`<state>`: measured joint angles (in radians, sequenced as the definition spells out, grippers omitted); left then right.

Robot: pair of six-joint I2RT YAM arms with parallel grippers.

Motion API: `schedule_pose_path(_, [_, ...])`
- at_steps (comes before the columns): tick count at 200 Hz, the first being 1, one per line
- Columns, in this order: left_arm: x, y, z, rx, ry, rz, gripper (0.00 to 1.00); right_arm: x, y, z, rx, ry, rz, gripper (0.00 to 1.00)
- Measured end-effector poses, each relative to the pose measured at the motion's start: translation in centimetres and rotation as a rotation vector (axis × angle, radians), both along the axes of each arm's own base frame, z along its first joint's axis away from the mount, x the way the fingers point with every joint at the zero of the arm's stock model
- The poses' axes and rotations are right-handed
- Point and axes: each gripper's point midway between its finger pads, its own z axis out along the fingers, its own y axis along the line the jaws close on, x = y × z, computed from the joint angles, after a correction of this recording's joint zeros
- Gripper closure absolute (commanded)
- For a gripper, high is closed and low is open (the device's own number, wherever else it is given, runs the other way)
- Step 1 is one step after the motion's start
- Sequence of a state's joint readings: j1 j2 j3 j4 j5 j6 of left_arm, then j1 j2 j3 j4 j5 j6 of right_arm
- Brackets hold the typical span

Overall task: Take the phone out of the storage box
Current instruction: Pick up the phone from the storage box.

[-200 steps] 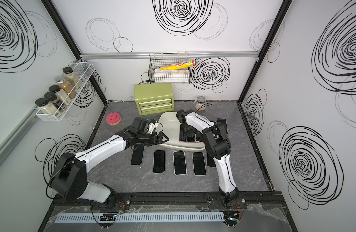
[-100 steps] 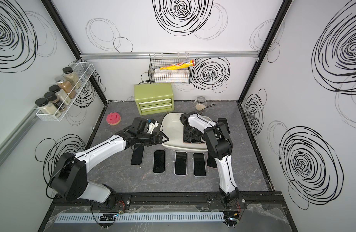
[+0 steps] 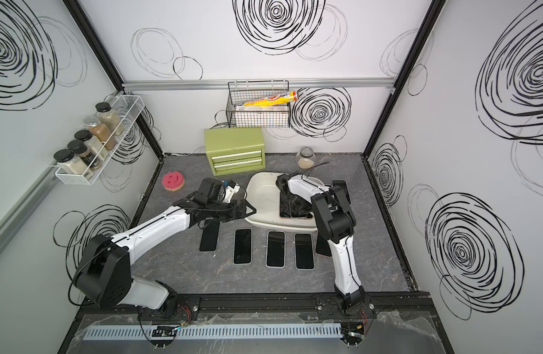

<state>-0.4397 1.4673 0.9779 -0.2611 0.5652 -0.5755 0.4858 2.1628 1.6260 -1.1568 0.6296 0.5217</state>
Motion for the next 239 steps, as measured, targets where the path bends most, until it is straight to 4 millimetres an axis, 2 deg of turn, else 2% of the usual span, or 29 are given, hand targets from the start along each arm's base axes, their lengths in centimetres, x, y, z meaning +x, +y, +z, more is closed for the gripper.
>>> schedule_pose_path(44, [0.0,0.1,0.0,0.002,-0.001,0.000,0.01,1.3,0.7,2.2,-0.002,-0.047,0.012,1.00])
schedule_pose_path(77, [0.0,0.1,0.0,0.004,-0.001,-0.002,0.01,2.2,2.8,4.2,-0.002,-0.102,0.060,1.00])
schedule_pose_path(114, [0.0,0.1,0.0,0.006,-0.004,-0.004,0.01,1.2,4.5,3.8,-0.015,-0.079,0.104,1.00])
schedule_pose_path(155, [0.0,0.5,-0.1,0.010,-0.003,0.000,0.01,1.0,5.9,1.3,-0.039,-0.043,0.123,1.00])
schedule_pose_path(172, [0.1,0.8,-0.1,0.013,-0.002,0.005,0.01,1.0,6.2,1.0,-0.052,-0.050,0.125,0.88])
schedule_pose_path(182, [0.0,1.0,-0.1,0.016,0.000,0.007,0.01,1.0,6.4,1.0,-0.046,-0.055,0.122,0.73])
schedule_pose_path(202, [0.1,1.3,0.0,0.016,-0.006,0.013,0.01,0.8,7.1,0.5,0.000,-0.047,0.112,0.53])
schedule_pose_path(211, [0.2,1.4,0.1,0.016,-0.009,0.015,0.01,0.8,7.5,0.2,0.025,-0.045,0.111,0.50])
schedule_pose_path(239, [0.2,1.5,0.1,0.018,-0.010,0.016,0.01,0.7,8.3,0.5,0.093,-0.054,0.110,0.31])
